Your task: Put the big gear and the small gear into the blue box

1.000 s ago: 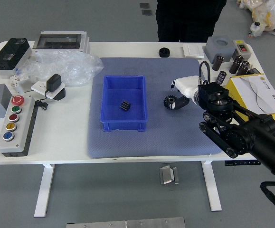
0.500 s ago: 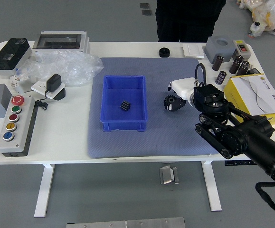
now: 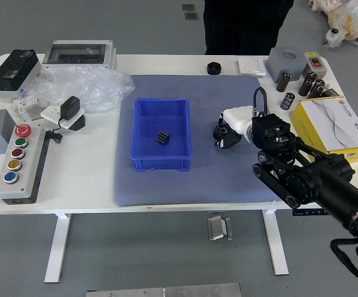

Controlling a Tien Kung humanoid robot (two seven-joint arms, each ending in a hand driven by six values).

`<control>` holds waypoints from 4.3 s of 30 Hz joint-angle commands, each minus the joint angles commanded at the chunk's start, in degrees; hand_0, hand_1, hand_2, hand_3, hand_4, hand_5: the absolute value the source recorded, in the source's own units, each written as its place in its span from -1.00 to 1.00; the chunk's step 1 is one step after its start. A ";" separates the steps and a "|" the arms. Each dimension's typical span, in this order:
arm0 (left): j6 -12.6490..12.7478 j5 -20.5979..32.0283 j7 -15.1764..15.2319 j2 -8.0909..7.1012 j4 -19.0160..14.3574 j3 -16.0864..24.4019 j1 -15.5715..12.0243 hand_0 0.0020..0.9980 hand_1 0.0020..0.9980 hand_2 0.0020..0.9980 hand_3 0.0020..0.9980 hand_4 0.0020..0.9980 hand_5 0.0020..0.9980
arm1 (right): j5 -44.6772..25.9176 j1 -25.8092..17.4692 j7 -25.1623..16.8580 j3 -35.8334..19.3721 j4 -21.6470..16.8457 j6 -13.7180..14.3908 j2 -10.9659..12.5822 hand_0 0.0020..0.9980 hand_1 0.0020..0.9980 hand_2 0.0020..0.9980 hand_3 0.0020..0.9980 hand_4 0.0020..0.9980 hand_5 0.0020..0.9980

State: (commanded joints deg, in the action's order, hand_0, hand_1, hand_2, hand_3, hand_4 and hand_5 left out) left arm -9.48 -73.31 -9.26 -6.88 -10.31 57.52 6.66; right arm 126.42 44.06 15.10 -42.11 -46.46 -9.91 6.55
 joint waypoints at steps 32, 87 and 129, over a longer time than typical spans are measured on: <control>0.04 -0.12 -0.11 0.06 0.00 -0.40 -0.06 0.70 0.63 0.59 0.65 0.34 -0.38 | 1.72 -0.28 -1.87 -0.06 2.12 8.36 -0.90 0.05 -0.15 0.00 0.30 0.12 -0.32; -0.36 -1.17 -0.44 -0.30 0.00 0.21 -0.04 0.70 0.63 0.59 0.65 0.34 -0.38 | 3.58 -0.34 0.83 -0.21 -19.21 7.67 -4.03 0.04 -0.13 0.03 0.31 0.23 -0.21; 0.10 0.39 0.31 -0.04 0.00 0.43 0.07 0.70 0.63 0.59 0.65 0.34 -0.38 | -37.90 -21.35 -19.92 -31.26 -28.72 14.87 12.06 0.70 0.66 0.81 0.87 0.39 0.34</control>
State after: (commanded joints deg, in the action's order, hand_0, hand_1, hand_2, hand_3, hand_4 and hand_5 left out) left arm -9.38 -72.91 -8.96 -6.92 -10.31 57.95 6.72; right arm 88.52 22.71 -4.82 -73.37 -75.18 4.96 18.61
